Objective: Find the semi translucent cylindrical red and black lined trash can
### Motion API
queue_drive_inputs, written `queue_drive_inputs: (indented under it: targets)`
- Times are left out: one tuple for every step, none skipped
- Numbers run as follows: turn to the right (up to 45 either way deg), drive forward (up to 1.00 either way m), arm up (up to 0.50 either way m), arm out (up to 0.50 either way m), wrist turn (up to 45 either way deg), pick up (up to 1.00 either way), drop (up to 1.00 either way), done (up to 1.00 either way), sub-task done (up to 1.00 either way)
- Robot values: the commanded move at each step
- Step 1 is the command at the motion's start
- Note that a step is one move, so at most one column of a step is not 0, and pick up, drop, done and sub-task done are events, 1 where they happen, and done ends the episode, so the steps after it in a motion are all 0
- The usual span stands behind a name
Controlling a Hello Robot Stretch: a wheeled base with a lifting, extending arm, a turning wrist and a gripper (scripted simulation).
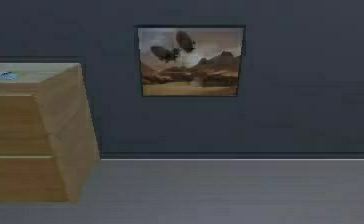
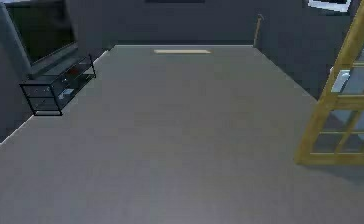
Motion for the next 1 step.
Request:
queue_drive_inputs:
  targets:
    - [45.0,0.00,0.00,0.00,0.0,0.00,0.00,0.00,0.00]
